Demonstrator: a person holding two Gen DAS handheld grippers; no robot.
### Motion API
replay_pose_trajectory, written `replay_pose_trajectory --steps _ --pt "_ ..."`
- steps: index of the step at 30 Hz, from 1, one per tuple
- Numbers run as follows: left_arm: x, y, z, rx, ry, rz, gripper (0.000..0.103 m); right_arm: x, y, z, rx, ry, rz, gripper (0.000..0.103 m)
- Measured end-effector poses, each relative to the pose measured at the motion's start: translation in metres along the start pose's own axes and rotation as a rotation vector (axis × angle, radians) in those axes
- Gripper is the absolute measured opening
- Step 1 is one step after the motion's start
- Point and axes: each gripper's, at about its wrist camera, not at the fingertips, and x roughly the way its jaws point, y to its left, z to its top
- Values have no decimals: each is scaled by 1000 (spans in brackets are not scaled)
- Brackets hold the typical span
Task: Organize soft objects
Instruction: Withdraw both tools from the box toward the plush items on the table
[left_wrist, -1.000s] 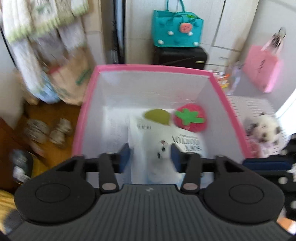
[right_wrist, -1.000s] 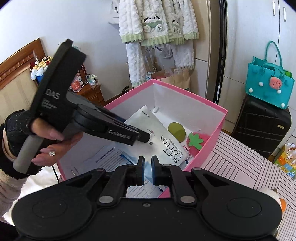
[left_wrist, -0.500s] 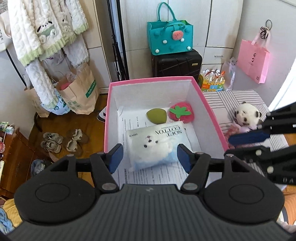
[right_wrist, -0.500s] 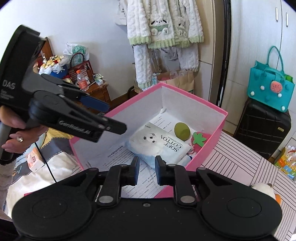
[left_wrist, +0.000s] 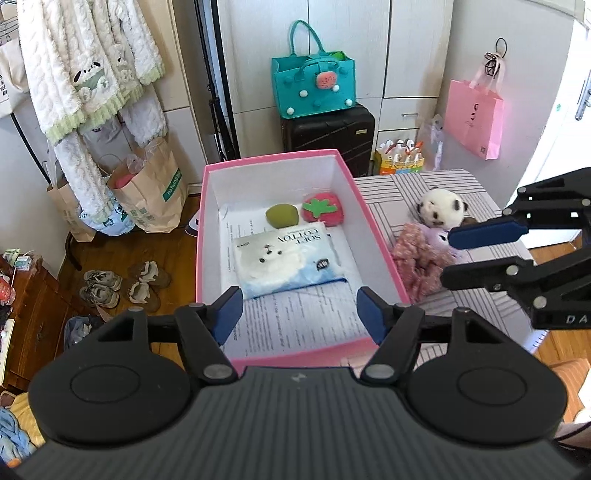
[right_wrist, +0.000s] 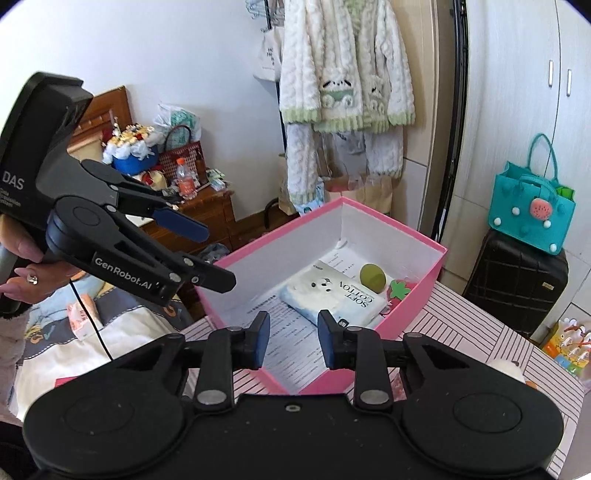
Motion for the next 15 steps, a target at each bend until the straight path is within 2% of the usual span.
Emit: replay_pose_trajectory --steps 6,15 --pt "-19 -9 -16 4 -25 10 71 -29 8 -15 -17 -35 -7 38" --pt "-32 -37 -33 65 3 6 77 -63 9 -39 -44 -50 -29 45"
